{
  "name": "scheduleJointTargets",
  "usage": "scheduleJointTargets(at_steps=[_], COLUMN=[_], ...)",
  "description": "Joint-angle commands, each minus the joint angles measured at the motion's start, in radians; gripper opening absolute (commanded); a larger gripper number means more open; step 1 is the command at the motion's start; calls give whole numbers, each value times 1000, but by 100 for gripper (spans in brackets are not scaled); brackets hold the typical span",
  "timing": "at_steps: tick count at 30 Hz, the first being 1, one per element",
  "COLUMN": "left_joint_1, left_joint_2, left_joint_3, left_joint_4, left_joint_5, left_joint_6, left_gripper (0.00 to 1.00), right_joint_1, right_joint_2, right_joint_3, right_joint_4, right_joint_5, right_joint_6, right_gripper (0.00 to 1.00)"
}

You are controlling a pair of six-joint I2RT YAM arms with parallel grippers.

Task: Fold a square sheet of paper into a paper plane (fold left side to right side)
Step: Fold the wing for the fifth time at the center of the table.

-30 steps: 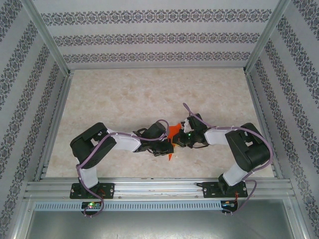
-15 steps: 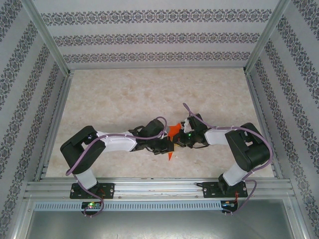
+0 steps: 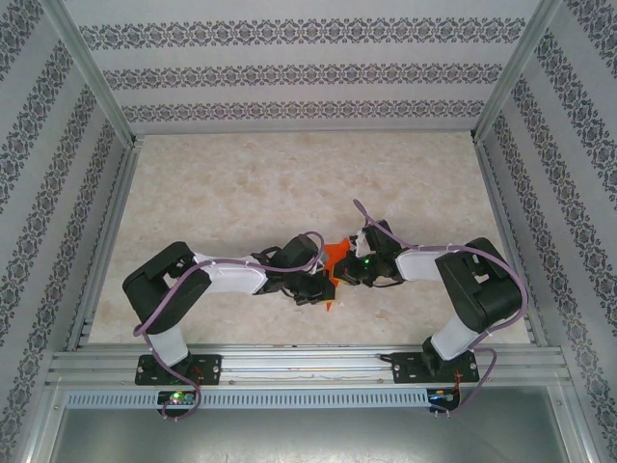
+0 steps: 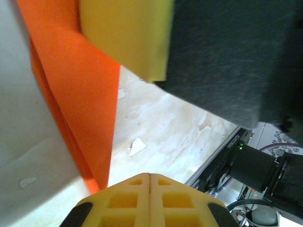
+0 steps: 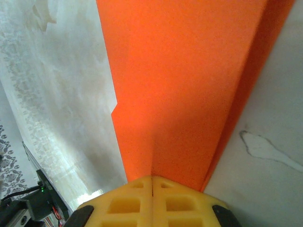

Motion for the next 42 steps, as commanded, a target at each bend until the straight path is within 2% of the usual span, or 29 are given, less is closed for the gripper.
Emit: scheduleJointTargets(at_steps=[1,42], left_joint_1=[-19,-41], left_joint_2=[16,33], left_joint_3=[-16,-99], left_joint_4=[37,119], left_joint_5=[20,8], left_joint_6=[-6,-55], left_gripper=[3,2], right_joint_1=[-2,6], right_joint_2=[53,73], right_joint_3=[-39,-21], right_joint_4=[-146,-178], right_joint_5=[122,148], right_joint_6=[-21,-36], right_gripper=[0,0])
